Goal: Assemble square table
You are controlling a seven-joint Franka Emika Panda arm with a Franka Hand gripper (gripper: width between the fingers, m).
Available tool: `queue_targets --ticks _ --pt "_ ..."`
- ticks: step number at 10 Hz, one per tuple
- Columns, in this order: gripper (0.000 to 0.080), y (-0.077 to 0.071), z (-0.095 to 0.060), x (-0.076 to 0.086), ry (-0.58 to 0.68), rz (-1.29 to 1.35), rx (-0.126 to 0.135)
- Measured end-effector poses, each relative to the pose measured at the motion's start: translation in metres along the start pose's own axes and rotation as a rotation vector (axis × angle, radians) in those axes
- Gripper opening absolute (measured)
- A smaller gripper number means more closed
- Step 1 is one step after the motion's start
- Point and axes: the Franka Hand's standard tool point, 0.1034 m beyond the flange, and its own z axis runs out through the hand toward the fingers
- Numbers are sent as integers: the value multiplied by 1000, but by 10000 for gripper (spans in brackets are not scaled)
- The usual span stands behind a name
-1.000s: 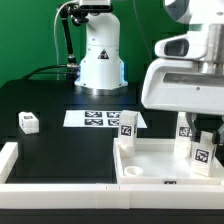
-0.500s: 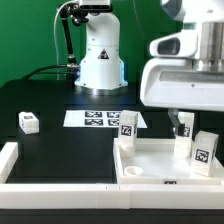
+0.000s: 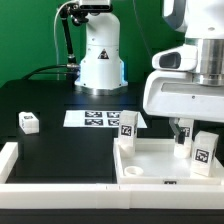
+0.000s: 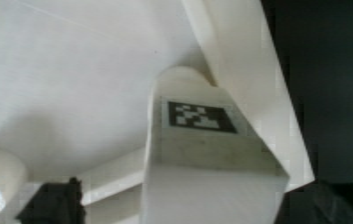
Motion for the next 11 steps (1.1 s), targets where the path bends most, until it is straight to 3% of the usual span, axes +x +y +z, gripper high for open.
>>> queue_targets --ticks 1,2,3,4,6,8,10,11 --pt "622 0 0 0 -1 70 1" --pt "445 0 0 -1 -1 149 1" --pt "445 0 1 -1 -1 206 1" --pt "289 0 1 0 -1 264 0" --pt "290 1 1 0 -1 390 -1" --pt "290 1 1 -3 17 807 -13" --pt "290 0 2 4 -3 1224 94" --pt "290 0 2 3 -27 1321 109"
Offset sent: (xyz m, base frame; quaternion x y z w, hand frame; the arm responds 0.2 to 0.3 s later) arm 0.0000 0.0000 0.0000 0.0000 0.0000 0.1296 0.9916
